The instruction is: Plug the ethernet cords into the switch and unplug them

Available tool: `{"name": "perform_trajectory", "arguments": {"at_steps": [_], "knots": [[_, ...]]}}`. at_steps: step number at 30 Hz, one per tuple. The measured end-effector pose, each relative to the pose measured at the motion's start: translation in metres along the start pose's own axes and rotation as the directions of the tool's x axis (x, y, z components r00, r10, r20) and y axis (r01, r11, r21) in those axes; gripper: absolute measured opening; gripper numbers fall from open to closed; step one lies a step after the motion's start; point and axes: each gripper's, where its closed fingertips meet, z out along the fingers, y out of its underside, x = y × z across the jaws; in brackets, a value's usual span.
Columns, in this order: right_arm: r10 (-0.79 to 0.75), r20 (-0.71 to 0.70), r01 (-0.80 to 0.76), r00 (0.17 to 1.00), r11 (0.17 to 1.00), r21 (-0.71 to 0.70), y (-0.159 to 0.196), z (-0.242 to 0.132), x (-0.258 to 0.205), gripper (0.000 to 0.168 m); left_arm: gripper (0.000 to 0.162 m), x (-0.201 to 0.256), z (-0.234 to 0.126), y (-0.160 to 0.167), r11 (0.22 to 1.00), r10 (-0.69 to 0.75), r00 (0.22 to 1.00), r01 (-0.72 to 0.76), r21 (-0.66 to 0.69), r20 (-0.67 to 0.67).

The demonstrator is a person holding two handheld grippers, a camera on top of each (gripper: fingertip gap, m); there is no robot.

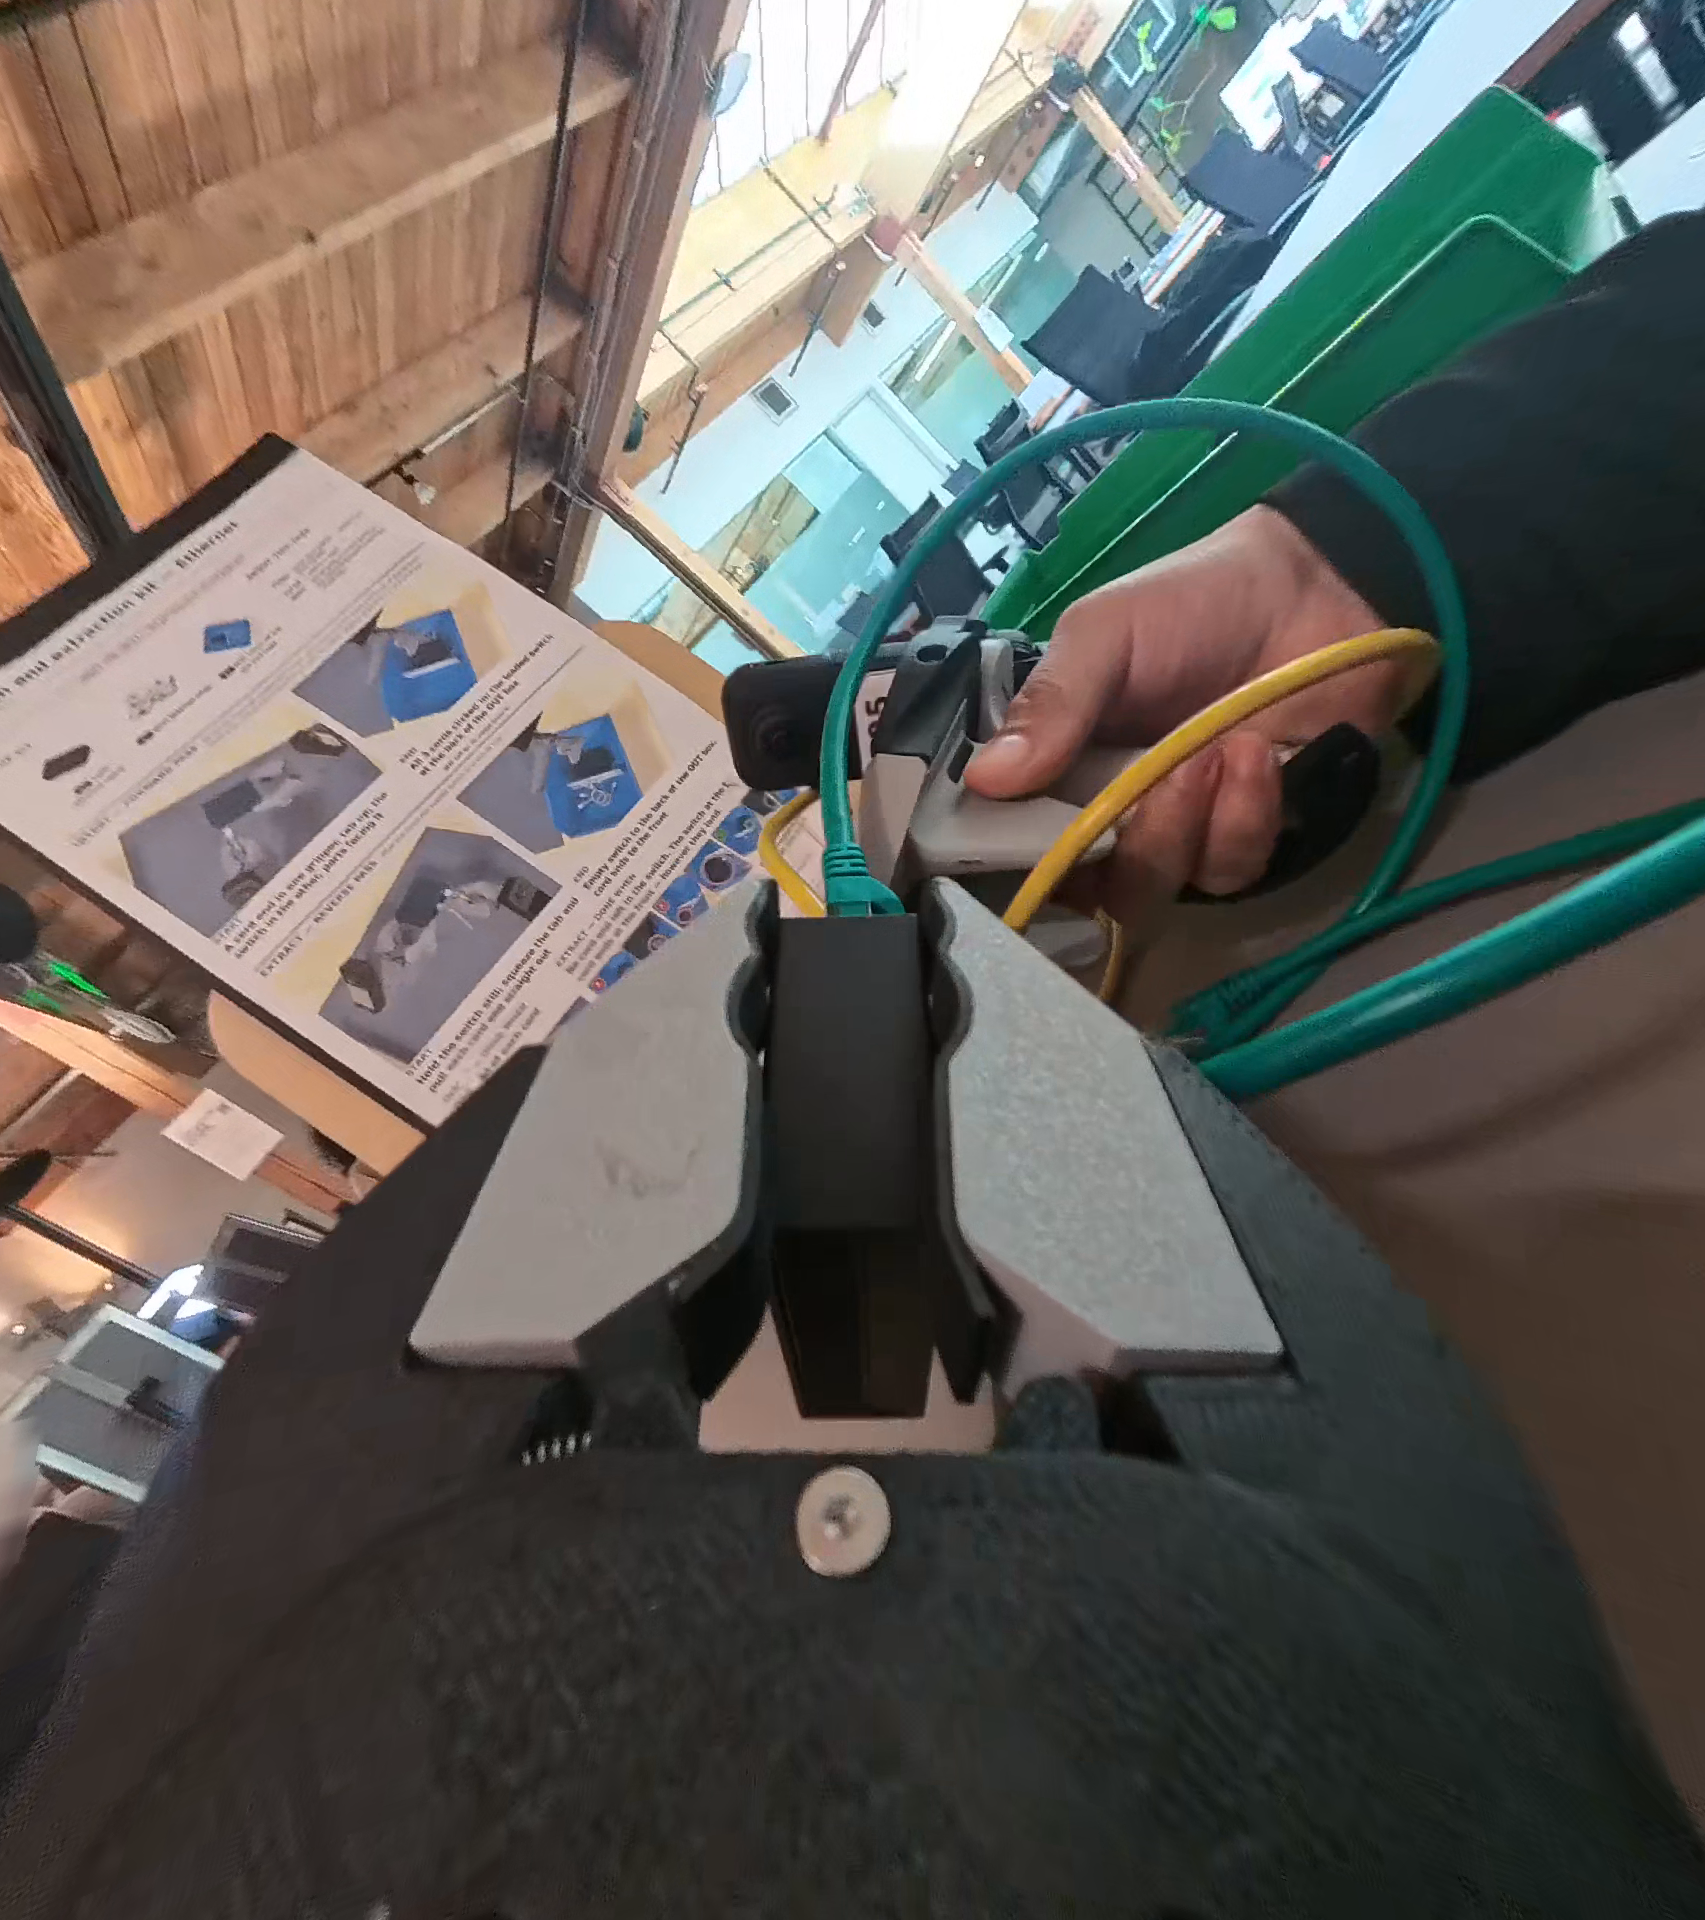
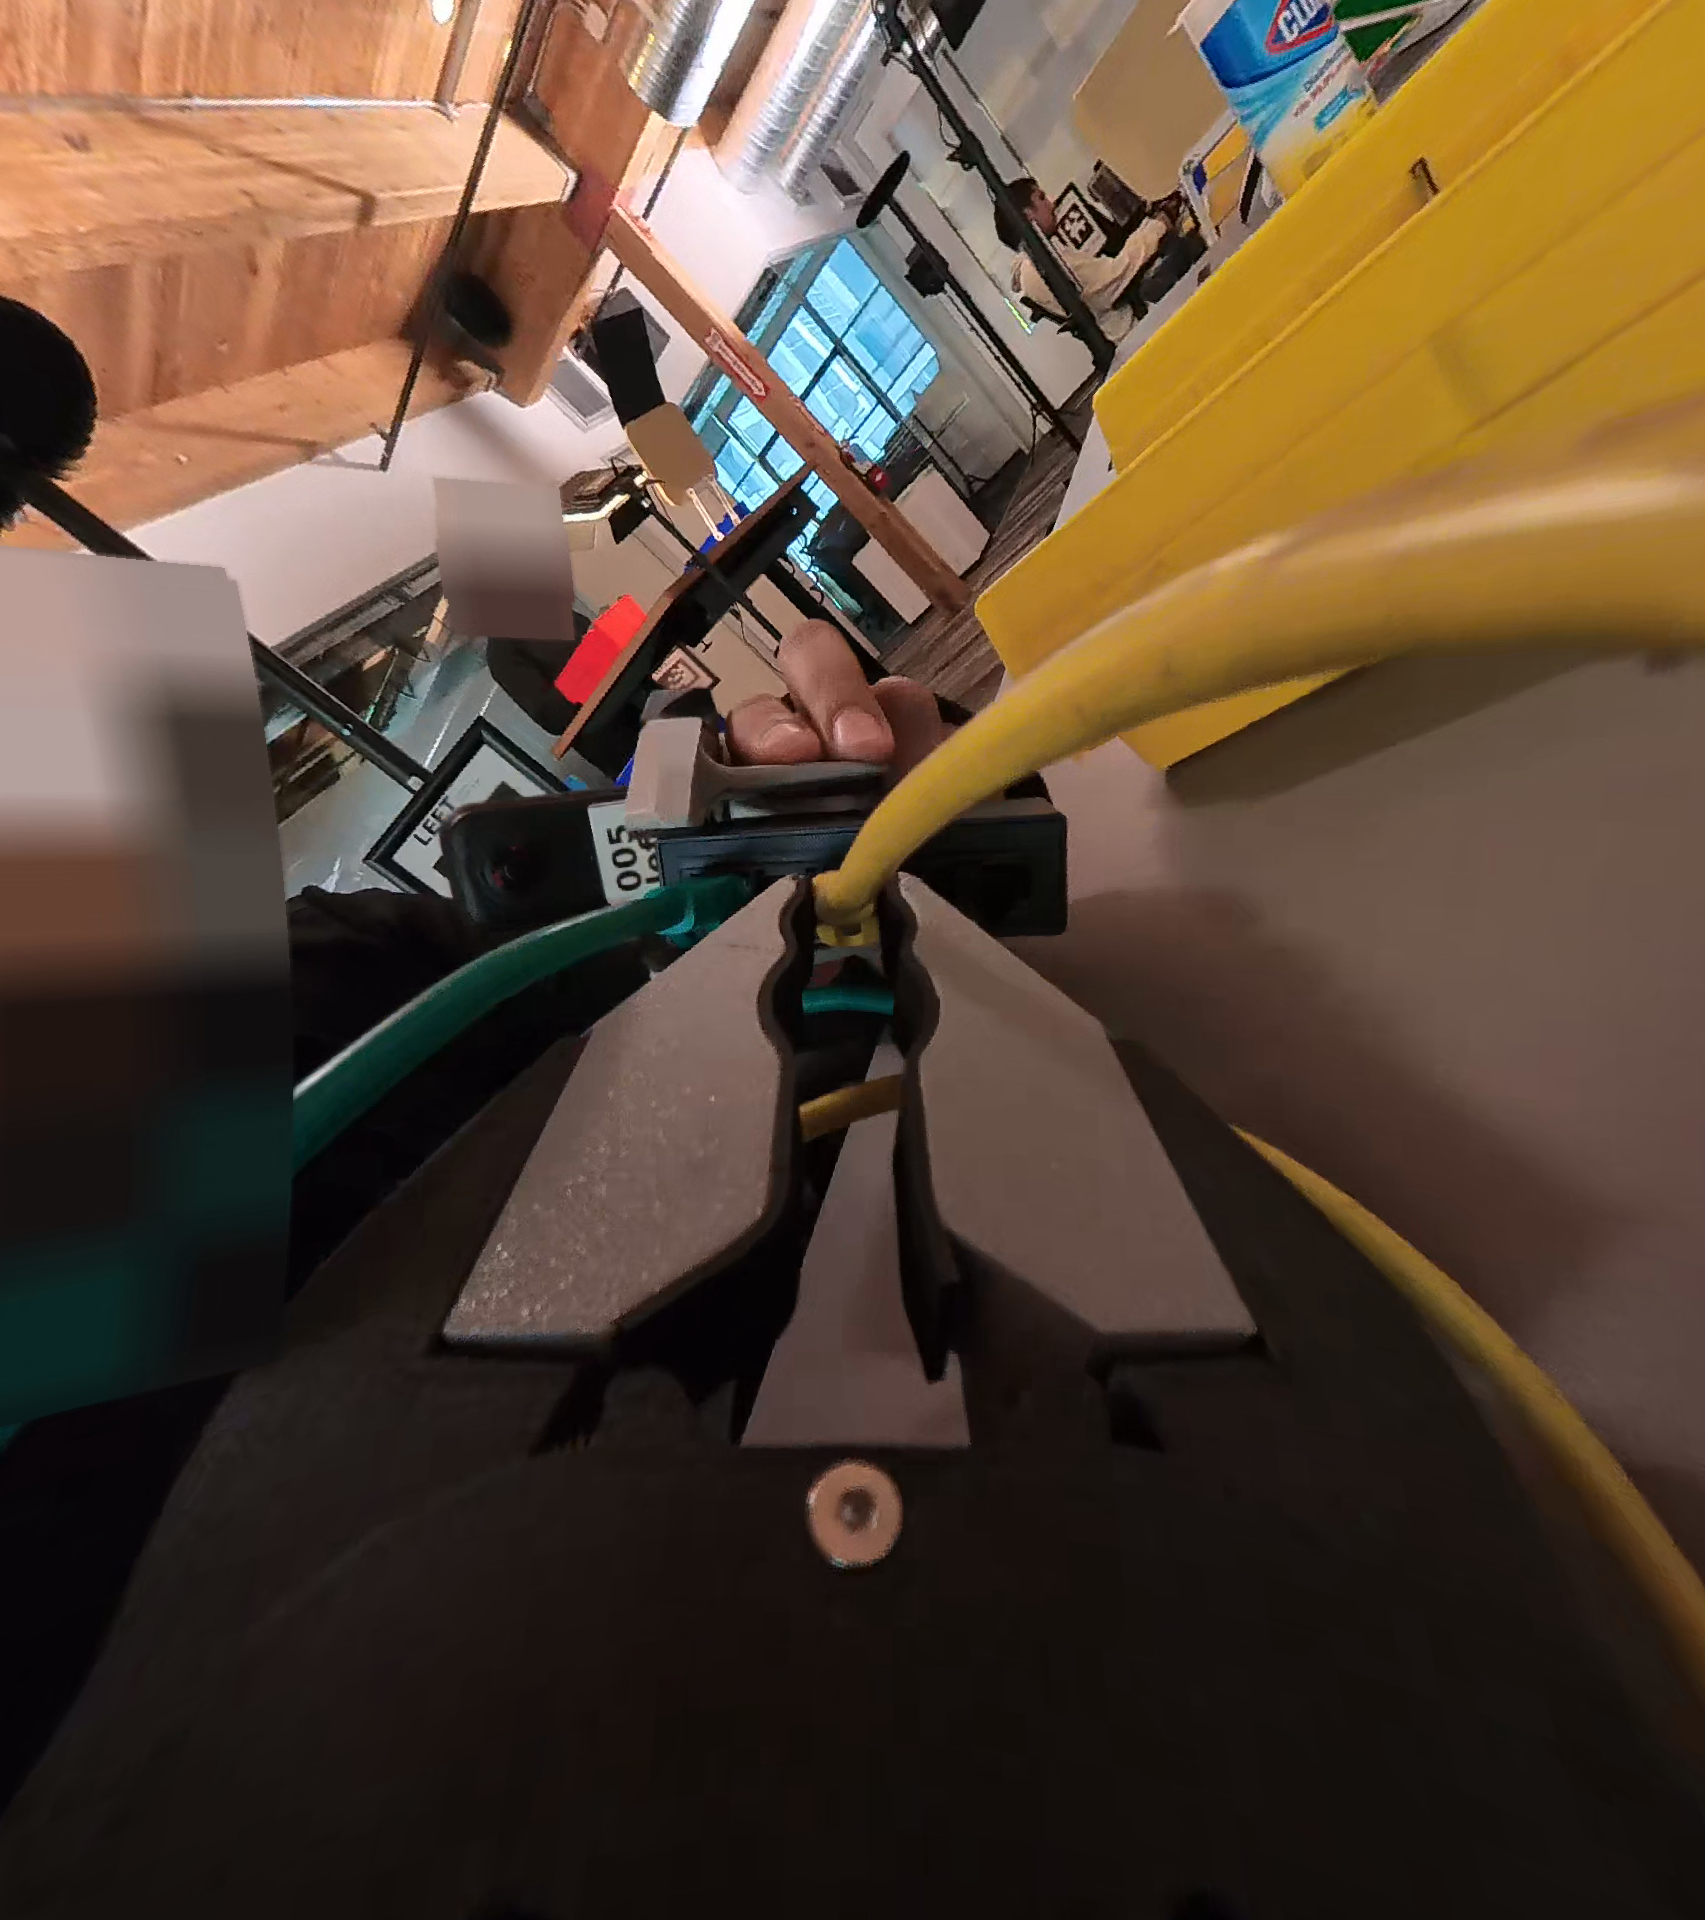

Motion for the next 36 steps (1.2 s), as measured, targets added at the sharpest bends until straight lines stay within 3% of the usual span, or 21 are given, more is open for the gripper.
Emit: {"name": "perform_trajectory", "arguments": {"at_steps": [8,15,21,26,31,36], "knots": [[0.064,0.04,-0.065,0.997,0.998,0.009,0.001,-0.001,0.002,0.009,0.027,-0.004,-0.001,-0.007,0.998,0.04,0.997,-0.044,0.042,0.073],[0.081,0.11,-0.089,0.991,0.993,0.076,-0.011,-0.01,-0.008,0.009,0.031,-0.011,-0.017,0.011,0.999,-0.004,0.996,0.008,-0.051,0.093],[0.033,0.007,-0.033,0.999,0.999,0.038,-0.007,-0.008,-0.001,0.009,0.027,-0.002,-0.024,0.027,0.992,-0.021,0.999,0.027,-0.124,0.05],[-0.096,-0.165,0.09,0.982,0.995,-0.044,-0.001,-0.008,0.008,0.009,0.026,0.004,-0.024,0.048,0.978,-0.037,0.999,0.034,-0.208,-0.008],[-0.172,-0.201,0.162,0.964,0.985,-0.065,-0.003,-0.006,0.002,0.009,0.026,0.0,-0.025,0.043,0.979,0.037,0.999,-0.03,-0.203,0.031],[-0.209,-0.135,0.206,0.969,0.978,-0.037,-0.008,0.0,-0.02,0.009,0.025,-0.007,-0.028,0.014,0.995,0.066,0.992,-0.057,-0.086,0.107]]}}
